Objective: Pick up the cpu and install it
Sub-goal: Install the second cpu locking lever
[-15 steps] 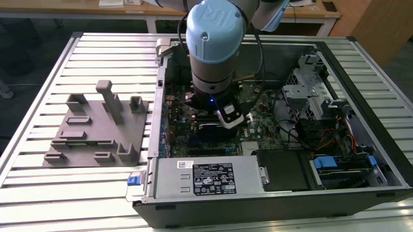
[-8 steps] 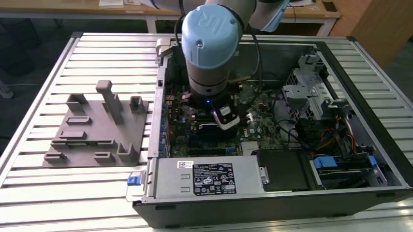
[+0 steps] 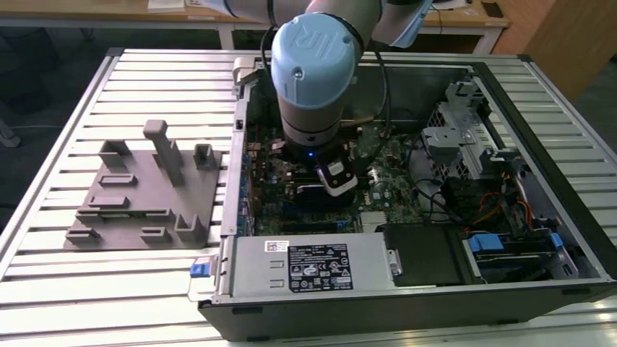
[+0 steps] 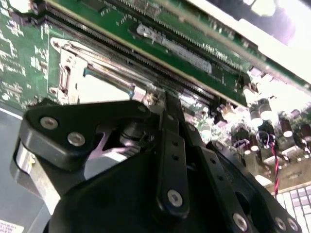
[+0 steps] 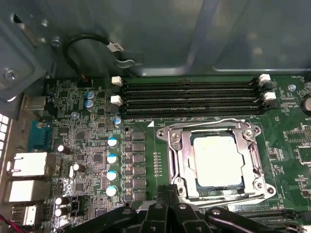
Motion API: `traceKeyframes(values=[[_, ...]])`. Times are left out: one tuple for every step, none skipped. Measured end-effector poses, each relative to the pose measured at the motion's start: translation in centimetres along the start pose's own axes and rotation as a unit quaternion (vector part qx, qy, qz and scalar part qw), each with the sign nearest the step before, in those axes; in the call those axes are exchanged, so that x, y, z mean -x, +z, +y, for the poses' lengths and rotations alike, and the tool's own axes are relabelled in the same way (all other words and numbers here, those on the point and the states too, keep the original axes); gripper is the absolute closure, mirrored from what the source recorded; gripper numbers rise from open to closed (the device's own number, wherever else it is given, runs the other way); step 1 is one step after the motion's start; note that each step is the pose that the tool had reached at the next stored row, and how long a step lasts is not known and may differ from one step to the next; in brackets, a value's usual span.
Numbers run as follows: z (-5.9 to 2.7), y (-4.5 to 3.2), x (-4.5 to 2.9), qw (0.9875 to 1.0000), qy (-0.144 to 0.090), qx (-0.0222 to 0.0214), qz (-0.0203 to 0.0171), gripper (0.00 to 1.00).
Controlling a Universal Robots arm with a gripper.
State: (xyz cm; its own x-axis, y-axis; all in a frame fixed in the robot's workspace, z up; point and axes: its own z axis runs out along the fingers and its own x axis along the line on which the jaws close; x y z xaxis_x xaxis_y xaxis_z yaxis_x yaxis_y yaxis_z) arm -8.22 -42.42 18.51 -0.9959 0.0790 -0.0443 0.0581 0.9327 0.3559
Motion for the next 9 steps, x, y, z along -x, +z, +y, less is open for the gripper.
traceKeyframes(values=[[0.00,0.00,0.00,1.0000,0.000,0.0000,0.0000,0.89],[0.02,-0.05,0.00,1.0000,0.000,0.0000,0.0000,0.89],[0.06,-0.15,0.01,1.0000,0.000,0.0001,-0.0001,0.89],[0.12,-0.29,0.02,1.0000,0.000,0.0003,-0.0002,0.89],[0.19,-0.49,0.03,1.0000,0.000,0.0002,-0.0001,0.89],[0.27,-0.71,0.03,1.0000,0.000,0.0001,-0.0001,0.89],[0.36,-0.94,0.05,1.0000,0.000,0.0001,-0.0001,0.89],[0.45,-1.18,0.06,1.0000,0.000,0.0001,-0.0001,0.89],[0.55,-1.42,0.07,1.0000,0.000,0.0001,-0.0001,0.89]])
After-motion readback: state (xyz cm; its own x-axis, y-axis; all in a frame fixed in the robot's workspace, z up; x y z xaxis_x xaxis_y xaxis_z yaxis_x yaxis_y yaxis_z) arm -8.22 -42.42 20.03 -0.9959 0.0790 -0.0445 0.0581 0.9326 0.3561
